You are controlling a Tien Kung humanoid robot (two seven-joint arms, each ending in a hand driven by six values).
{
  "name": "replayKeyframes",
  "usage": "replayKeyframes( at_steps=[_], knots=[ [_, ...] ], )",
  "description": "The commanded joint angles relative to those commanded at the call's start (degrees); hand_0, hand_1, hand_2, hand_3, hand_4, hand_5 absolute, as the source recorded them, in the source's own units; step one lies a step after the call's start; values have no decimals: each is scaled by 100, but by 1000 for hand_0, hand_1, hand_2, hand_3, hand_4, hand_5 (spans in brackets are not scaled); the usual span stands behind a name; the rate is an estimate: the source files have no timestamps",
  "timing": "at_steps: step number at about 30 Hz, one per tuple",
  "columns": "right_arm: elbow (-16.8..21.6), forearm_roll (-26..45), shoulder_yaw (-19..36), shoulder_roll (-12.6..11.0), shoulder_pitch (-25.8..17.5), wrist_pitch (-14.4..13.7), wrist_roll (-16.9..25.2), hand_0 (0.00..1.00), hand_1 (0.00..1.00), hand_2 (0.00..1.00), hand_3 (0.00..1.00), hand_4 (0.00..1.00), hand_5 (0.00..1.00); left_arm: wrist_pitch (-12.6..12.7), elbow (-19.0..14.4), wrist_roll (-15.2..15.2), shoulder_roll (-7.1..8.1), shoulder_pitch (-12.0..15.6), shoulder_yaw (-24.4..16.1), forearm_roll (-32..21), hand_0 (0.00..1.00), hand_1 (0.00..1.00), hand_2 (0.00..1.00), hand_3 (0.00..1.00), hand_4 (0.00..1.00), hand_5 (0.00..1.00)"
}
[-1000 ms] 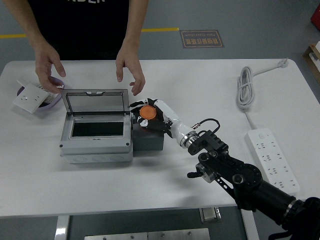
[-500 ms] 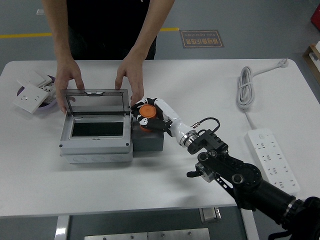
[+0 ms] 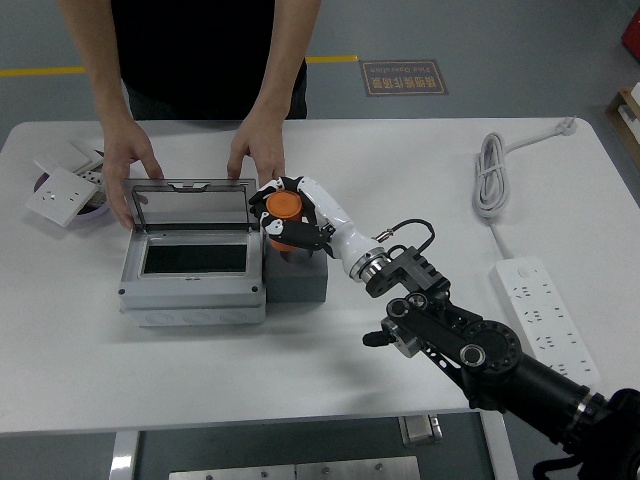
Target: Pick up the cylinder from the cube,place it in the box,flap close box
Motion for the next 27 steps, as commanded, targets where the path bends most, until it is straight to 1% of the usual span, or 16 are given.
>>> replayKeyframes(
  at_steps=[1, 2, 7, 8, 9, 12, 13, 14, 19, 20, 25, 26, 27],
  knots=[
    [78, -31, -19, -3, 16, -25, -17, 460, 523, 492, 320, 2, 2, -1, 0, 0, -1, -1, -1, -1, 923, 852, 854, 951, 2, 2],
    [157, -59, -42, -9, 35, -50, -36, 376, 491, 488, 300, 2, 2, -1, 0, 1, -2, -1, -4, -2, 923, 852, 854, 951, 2, 2],
    [561, -244, -290, -29, 247, -201, -209, 376, 491, 488, 300, 2, 2, -6, 0, 8, -1, 5, -25, -1, 923, 852, 854, 951, 2, 2],
    [624, -297, -366, -24, 309, -236, -264, 355, 471, 484, 284, 2, 2, -7, 0, 10, 0, 7, -33, 2, 923, 852, 854, 951, 2, 2],
    [683, -376, -471, -6, 393, -285, -344, 355, 471, 484, 284, 2, 2, -9, 0, 14, 2, 10, -45, 7, 923, 852, 854, 951, 2, 2],
    [747, -557, -752, 3, 616, -442, -547, 355, 471, 484, 284, 2, 2, -12, 0, 22, 11, 19, -80, 25, 923, 852, 854, 951, 2, 2],
    [737, -622, -865, 3, 705, -504, -628, 355, 471, 484, 284, 2, 2, -14, 0, 27, 15, 23, -99, 37, 923, 852, 854, 951, 2, 2],
    [713, -709, -988, 3, 810, -570, -738, 314, 435, 474, 271, 2, 2, -16, 0, 34, 19, 26, -125, 56, 923, 852, 854, 951, 2, 2],
    [465, -983, -1549, 3, 1195, -806, -1160, 314, 435, 474, 271, 2, 2, -28, 0, 52, 47, 36, -187, 103, 923, 852, 854, 951, 2, 2],
    [400, -1016, -1644, 3, 1245, -842, -1211, 213, 315, 393, 249, 2, 2, -30, 0, 55, 53, 37, -195, 109, 923, 852, 854, 951, 2, 2],
    [56, -1125, -2025, 3, 1443, -955, -1428, 213, 315, 393, 249, 2, 2, -38, 0, 66, 82, 41, -229, 141, 923, 852, 854, 951, 2, 2],
    [-18, -1119, -2109, 3, 1476, -975, -1461, 160, 290, 373, 243, 2, 2, -41, 0, 70, 88, 40, -232, 146, 923, 852, 854, 951, 2, 2],
    [-67, -1108, -2172, 3, 1498, -993, -1482, 160, 290, 373, 243, 2, 2, -42, 0, 73, 92, 40, -236, 151, 923, 852, 854, 951, 2, 2]
  ],
)
